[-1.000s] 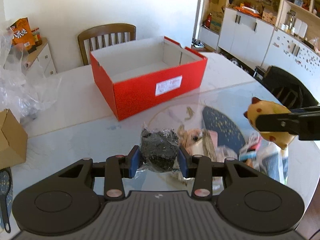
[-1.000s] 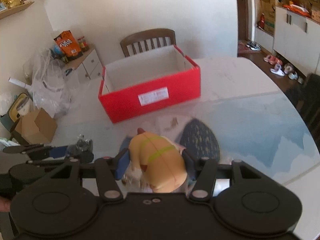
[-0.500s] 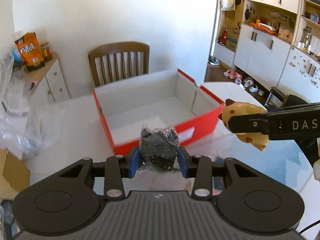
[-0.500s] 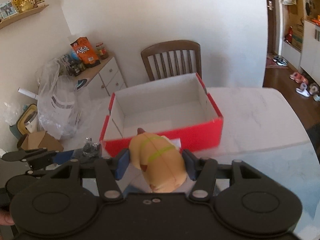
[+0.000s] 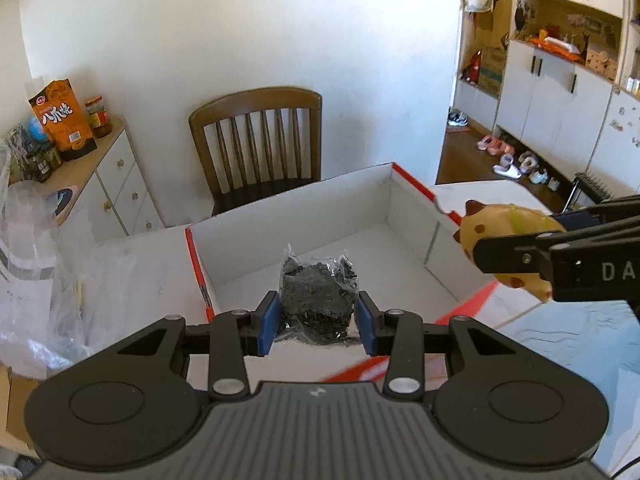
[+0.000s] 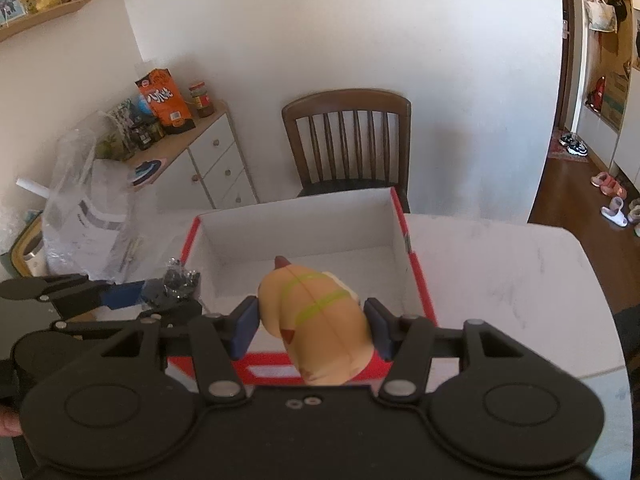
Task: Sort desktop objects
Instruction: 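Carry both items into the red box and open both grippers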
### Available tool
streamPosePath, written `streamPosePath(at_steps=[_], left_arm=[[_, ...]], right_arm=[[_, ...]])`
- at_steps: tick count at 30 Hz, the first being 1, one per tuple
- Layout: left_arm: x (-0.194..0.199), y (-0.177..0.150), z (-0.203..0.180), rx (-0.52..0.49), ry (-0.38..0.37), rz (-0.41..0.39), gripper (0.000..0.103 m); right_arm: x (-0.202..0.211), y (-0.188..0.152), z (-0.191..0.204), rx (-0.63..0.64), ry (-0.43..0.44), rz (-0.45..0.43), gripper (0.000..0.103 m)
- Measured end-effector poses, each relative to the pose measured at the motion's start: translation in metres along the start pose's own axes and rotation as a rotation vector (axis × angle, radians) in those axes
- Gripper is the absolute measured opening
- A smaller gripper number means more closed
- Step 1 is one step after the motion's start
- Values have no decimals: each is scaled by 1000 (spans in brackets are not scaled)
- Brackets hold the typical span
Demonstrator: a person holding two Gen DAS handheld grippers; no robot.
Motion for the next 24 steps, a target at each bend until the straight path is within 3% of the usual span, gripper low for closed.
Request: streamPosePath(at_steps=[9,19,24], left_arm=[[-57,12,5,-19,25,72,39],[-116,-2,14,3,34,194,39],[-132,-10,8,-39,64,186,40]], right_arm=[[-49,15,-13,42,-31,28,56],[-113,7,-30,50,-53,144,56],[-136,-6,-33,53,-58,192,56]])
Point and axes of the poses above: each gripper's, at about its wrist camera, not at the fingertips, and x roughly against the way its jaws point, z to its left, y to its top, the point moved 3 cm from there along -x, roughly the way its jaws point, and after that the axes turned 8 degrees about y, right-handed, at the moved point
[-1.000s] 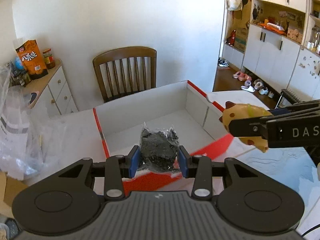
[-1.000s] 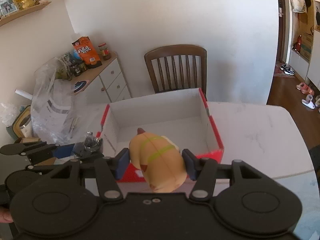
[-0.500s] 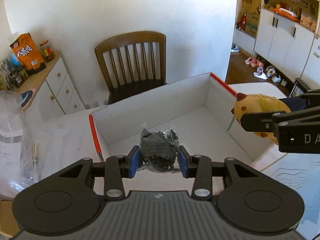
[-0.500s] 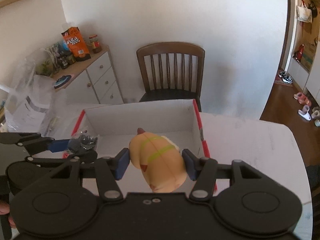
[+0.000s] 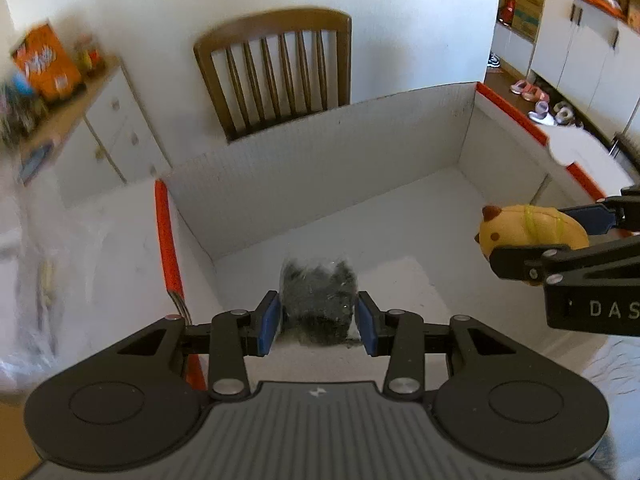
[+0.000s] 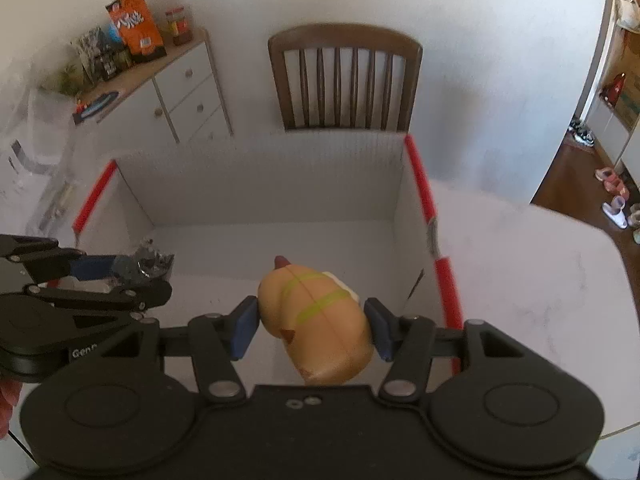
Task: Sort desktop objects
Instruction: 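Carry both items into the red box and open both grippers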
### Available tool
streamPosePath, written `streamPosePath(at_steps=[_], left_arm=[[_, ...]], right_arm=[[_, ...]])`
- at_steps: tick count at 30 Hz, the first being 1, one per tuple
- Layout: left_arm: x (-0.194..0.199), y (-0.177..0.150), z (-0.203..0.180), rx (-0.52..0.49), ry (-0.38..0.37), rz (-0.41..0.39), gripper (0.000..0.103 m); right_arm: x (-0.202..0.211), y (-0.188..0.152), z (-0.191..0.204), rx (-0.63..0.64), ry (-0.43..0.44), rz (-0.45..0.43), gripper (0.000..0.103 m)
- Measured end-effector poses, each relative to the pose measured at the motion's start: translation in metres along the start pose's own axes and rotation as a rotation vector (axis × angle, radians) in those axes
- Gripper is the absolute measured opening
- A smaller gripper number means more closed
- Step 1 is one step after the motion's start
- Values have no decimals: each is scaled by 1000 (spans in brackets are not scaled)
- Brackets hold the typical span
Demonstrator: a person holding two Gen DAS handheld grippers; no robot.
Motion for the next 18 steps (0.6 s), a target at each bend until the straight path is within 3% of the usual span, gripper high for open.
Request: streamPosePath(at_steps=[3,13,16,18], left_arm=[[-3,-3,-7,-36,-33,-28,40],[-15,9,-2,-79,0,-75,39],[-17,13,-4,-90,0,-72,39],[-16,13,-4,-93,-2,-74,44]], right_arm=[[-7,-5,2,18,4,13,56],[-25,-8,3,34,9,46,57],[-25,-9,5,35,9,42,61],[-23,-8,5,23,23,26,64]])
Point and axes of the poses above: each gripper's, at about its wrist camera, not at the fingertips, and x roughly against the way its jaws point, z to its left, y to its top, the point moved 3 cm from there along -x, roughly the way its jaws point, and after that the axes turned 8 degrees about y, right-handed, at the moved point
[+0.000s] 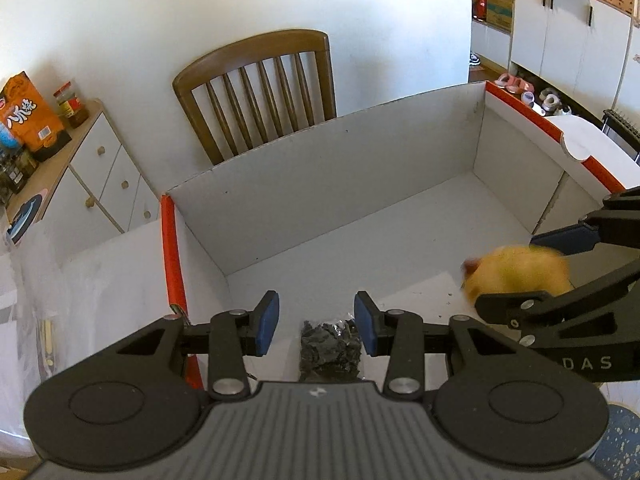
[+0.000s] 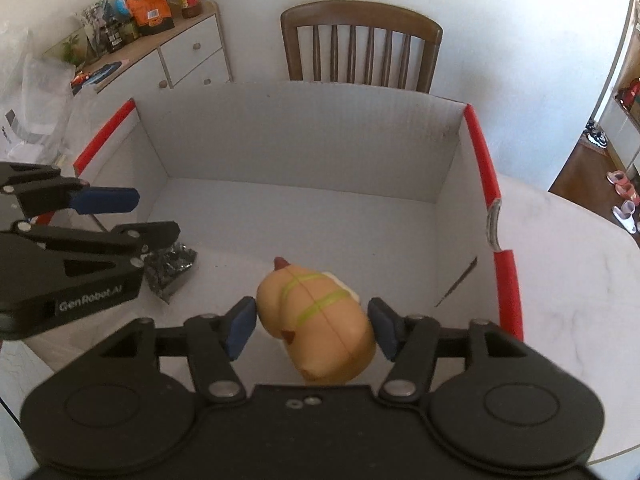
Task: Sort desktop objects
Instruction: 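Carry both items into the red box and open both grippers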
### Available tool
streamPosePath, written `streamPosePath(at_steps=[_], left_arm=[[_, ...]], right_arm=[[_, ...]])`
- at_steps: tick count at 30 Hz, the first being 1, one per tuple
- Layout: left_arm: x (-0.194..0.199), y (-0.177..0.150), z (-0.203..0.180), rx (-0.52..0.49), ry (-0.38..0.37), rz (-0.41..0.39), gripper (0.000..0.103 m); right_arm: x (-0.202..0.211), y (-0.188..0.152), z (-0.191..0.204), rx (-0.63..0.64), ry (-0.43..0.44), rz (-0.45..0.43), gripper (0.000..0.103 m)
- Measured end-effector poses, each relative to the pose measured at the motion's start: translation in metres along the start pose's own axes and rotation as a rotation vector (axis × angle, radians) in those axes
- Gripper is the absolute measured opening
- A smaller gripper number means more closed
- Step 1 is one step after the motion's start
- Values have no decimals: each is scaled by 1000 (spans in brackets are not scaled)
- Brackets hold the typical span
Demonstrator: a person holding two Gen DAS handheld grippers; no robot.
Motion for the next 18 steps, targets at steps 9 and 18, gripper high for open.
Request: streamPosePath(at_steps=[9,18], left_arm=[[9,0,10,60,-1,-25,70],[39,-8,20,116,-16,-44,72]], right_arm=[[24,3,3,-1,15,-66,89],[60,3,8,4,4,-111,90]])
Point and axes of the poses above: each gripper's, at about its wrist camera, not at the fingertips, and x roughly against the way its jaws point, z to its left, y to its top, the point moved 3 cm from there along -x, roughly the way its jaws point, and after that the axes turned 8 degrees about y, right-handed, at the moved point
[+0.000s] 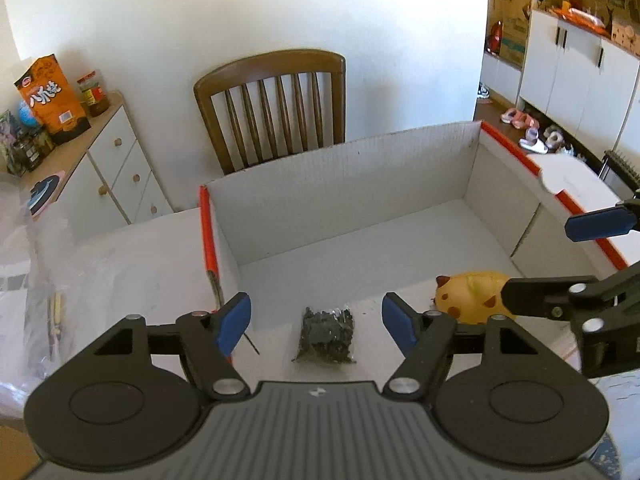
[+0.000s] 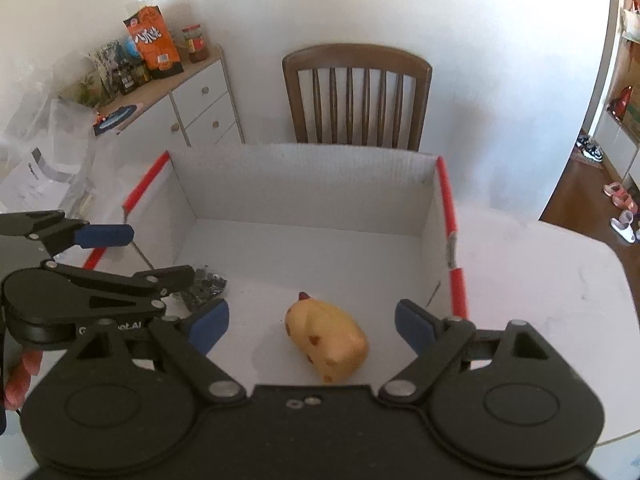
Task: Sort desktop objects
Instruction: 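Carry both items into the red box and open both grippers, then withdraw both grippers from the box back toward the item pile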
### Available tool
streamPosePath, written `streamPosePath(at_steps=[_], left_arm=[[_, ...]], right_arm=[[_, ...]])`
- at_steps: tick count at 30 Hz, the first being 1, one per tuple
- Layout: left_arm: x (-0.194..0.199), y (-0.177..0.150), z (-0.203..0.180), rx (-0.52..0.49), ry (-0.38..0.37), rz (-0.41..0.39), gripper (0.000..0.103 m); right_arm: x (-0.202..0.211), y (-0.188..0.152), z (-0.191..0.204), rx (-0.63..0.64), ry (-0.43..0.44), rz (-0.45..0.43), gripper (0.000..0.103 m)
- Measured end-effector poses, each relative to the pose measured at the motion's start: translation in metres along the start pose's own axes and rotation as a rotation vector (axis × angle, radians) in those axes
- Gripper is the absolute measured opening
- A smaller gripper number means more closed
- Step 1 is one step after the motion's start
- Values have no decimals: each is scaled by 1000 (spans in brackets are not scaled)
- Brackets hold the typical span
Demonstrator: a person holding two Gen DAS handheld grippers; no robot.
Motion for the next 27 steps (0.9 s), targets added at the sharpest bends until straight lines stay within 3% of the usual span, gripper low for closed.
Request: streamPosePath(at_steps=[17,27], left_arm=[[97,-8,21,58,-52,-58,72],[160,-31,26,46,-91,-69,72]], right_arm=[[108,-10,45,73,10,-94,96],[167,-39,67,37,6,-139,97]])
Point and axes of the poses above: each gripper's, at about its wrist camera, not at the fingertips, and x roughly against the way its jaws point, z to its left, y to its top, the point moved 3 cm from there along -x, roughly the way its jaws point, and after that the axes turned 8 degrees about y, right-handed, at the moved point
